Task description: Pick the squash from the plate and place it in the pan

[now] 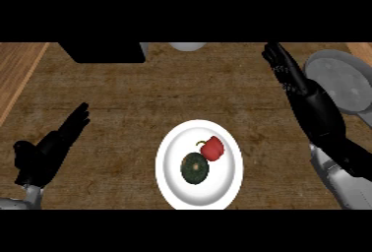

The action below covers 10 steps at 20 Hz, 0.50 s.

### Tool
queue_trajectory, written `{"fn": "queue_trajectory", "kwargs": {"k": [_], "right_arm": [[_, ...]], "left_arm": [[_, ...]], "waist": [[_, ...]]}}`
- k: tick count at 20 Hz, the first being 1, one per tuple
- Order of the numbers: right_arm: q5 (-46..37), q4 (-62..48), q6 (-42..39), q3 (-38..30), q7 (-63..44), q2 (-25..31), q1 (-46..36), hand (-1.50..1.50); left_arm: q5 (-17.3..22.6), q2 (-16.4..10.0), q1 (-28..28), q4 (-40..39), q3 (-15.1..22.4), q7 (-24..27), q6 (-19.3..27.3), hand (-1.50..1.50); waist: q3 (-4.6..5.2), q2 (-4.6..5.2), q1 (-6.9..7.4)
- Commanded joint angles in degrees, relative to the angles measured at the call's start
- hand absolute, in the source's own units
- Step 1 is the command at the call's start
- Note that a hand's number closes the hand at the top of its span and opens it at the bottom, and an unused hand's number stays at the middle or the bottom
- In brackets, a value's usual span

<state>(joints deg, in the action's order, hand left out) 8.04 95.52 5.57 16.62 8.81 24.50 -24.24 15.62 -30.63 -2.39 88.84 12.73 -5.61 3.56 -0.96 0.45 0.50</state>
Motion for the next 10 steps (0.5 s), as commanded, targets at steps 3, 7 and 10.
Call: {"fn": "queue_trajectory", "kwargs": {"k": [3,7,10], "right_arm": [[8.1,-3.8,-7.3,1.2,0.9,-6.2,-3.2,1.5],[-3.1,-11.8,-4.7,7.0,-4.0,-3.3,-5.1,1.5],[-8.0,-3.3,0.2,6.8,7.8,-2.2,8.1,1.5]], "left_arm": [[2.4,2.4,-3.0,2.2,-5.3,-2.4,4.2,0.0],[4.0,7.4,-6.7,1.4,-6.8,-3.1,8.9,0.0],[2.4,9.8,-6.4,1.6,-6.0,-4.8,12.6,0.0]], "waist": [[0.91,-0.27,0.73],[1.11,-0.14,0.77],[0.92,-0.72,-1.89]]}}
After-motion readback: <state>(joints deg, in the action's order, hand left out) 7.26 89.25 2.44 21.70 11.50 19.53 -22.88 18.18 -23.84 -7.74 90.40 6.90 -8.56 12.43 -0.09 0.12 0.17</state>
